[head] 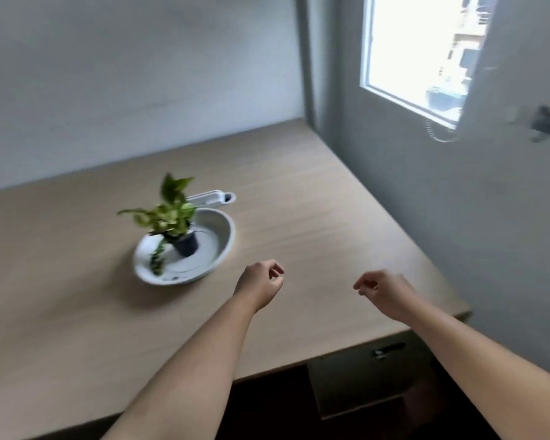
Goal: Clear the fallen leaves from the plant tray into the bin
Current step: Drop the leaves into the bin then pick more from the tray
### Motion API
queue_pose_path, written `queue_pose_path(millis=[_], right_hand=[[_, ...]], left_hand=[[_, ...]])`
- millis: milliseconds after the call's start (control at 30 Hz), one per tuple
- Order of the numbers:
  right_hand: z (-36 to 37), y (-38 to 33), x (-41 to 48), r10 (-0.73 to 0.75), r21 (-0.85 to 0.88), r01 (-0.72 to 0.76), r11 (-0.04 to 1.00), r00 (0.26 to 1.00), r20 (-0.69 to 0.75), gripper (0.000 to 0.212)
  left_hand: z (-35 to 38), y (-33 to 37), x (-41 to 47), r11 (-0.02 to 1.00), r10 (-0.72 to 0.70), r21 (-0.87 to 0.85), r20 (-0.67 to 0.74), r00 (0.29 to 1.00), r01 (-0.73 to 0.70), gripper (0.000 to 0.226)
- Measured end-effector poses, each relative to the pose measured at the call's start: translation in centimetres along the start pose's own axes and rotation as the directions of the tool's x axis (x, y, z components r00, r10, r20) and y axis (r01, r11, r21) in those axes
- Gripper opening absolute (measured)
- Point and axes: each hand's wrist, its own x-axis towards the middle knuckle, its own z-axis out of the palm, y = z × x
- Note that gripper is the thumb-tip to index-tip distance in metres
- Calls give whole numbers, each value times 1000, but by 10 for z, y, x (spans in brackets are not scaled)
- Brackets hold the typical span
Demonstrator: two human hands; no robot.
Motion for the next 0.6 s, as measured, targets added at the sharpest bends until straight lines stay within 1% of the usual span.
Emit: queue_pose_path(millis=[67,133,200,267,333,467,567,600], right_hand=[[25,-41,11,-71,-29,73,997,996,54,20],[54,-83,25,-120,-59,124,990,990,79,21],[83,-122,38,-153,-81,161,984,983,97,20],[117,-161,51,-190,-97,202,975,974,121,20],[152,-196,65,-222,-124,240,963,964,144,21],[208,-249,88,-306,-243,353,904,929,209,28],[237,-267,99,-325,-296,385,874,917,231,35],[245,-269,102,-335,-312,403,860,909,249,37]], left_hand=[[-29,-46,-6,997,-74,-5,-44,996,74,13],[-57,-92,-9,992,-125,-27,-66,990,124,10],[-81,-133,-9,987,-156,-48,-91,984,153,9],[-105,-173,-6,984,-178,-42,-98,979,175,14],[-127,-212,2,986,-164,14,-84,983,166,20],[-157,-272,25,985,-96,141,-18,995,97,36],[-164,-300,47,978,-87,194,37,996,78,49],[-164,-307,53,968,-92,240,71,993,72,52]])
